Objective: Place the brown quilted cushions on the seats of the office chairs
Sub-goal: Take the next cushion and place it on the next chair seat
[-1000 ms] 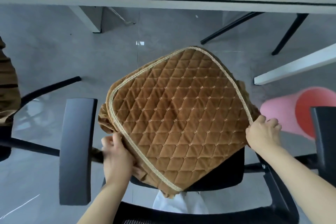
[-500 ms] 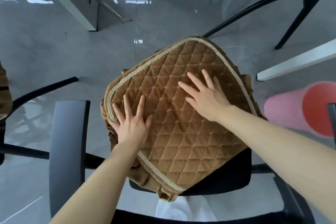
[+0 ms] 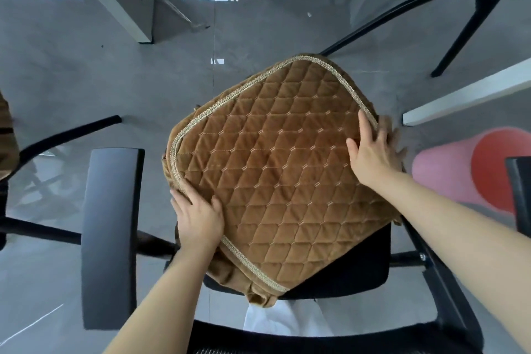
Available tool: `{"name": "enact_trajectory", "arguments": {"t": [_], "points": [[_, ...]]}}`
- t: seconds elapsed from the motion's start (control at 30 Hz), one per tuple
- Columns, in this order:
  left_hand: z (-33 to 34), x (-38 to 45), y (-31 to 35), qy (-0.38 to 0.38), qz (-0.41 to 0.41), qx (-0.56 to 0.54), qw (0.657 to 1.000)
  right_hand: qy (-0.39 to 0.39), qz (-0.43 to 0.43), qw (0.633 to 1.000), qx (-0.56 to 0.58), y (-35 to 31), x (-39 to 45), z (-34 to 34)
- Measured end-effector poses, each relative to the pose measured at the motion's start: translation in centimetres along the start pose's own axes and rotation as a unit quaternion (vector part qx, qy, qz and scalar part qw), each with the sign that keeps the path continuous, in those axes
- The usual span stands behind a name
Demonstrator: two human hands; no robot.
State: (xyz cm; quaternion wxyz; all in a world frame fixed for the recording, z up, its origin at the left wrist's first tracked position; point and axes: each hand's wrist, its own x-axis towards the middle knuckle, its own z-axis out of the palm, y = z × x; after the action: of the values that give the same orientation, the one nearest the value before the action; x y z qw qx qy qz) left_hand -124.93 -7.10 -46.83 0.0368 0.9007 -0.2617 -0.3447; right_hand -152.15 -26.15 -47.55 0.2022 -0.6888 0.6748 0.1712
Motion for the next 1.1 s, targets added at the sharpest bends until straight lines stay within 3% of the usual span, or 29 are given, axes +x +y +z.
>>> {"name": "enact_trajectory", "arguments": {"t": [0.1, 0.17, 0.23, 0.3, 0.37, 0.43, 0.5, 0.63, 0.73, 0.83, 0.97, 1.1], "points": [[1.8, -4.0, -1.2, 0.017, 0.014, 0.148, 0.989, 0.021, -0.055, 0.996, -0.060, 1.4, -4.6, 1.3], [2.6, -6.7, -2.2, 0.013, 0.092, 0.201, 0.975, -0.008, -0.128, 0.985, -0.112, 2.4, -8.1, 2.8], [4.0, -9.3, -3.2, -0.039, 0.190, 0.230, 0.954, -0.031, -0.180, 0.974, -0.134, 3.5, -11.0, 4.3], [5.0, -11.0, -3.1, -0.094, 0.235, 0.279, 0.926, -0.056, -0.189, 0.969, -0.148, 4.4, -12.5, 5.2], [5.4, -11.1, -2.7, -0.116, 0.151, 0.267, 0.945, -0.043, -0.161, 0.976, -0.142, 5.1, -12.4, 5.6], [5.1, -10.5, -1.5, -0.107, 0.038, 0.210, 0.971, -0.021, -0.042, 0.995, -0.088, 5.3, -10.9, 4.7], [5.1, -10.6, -0.3, -0.091, 0.005, 0.149, 0.985, -0.017, 0.061, 0.998, -0.030, 5.6, -8.7, 3.1], [5.0, -11.4, 1.4, -0.035, -0.027, 0.025, 0.999, -0.038, 0.003, 0.999, 0.021, 6.1, -6.3, 0.9], [4.7, -11.0, 0.9, 0.000, -0.111, -0.032, 0.993, -0.045, -0.003, 0.993, 0.106, 6.1, -5.3, 0.0], [4.2, -10.1, -0.1, -0.026, -0.211, -0.117, 0.970, -0.041, 0.039, 0.982, 0.180, 6.0, -3.8, -1.0], [3.4, -8.4, -0.6, -0.044, -0.257, -0.204, 0.944, -0.043, 0.070, 0.979, 0.187, 6.3, -2.2, -1.5], [3.3, -7.5, -0.7, -0.045, -0.272, -0.232, 0.933, -0.102, 0.103, 0.976, 0.165, 6.7, -1.9, -1.2]]}}
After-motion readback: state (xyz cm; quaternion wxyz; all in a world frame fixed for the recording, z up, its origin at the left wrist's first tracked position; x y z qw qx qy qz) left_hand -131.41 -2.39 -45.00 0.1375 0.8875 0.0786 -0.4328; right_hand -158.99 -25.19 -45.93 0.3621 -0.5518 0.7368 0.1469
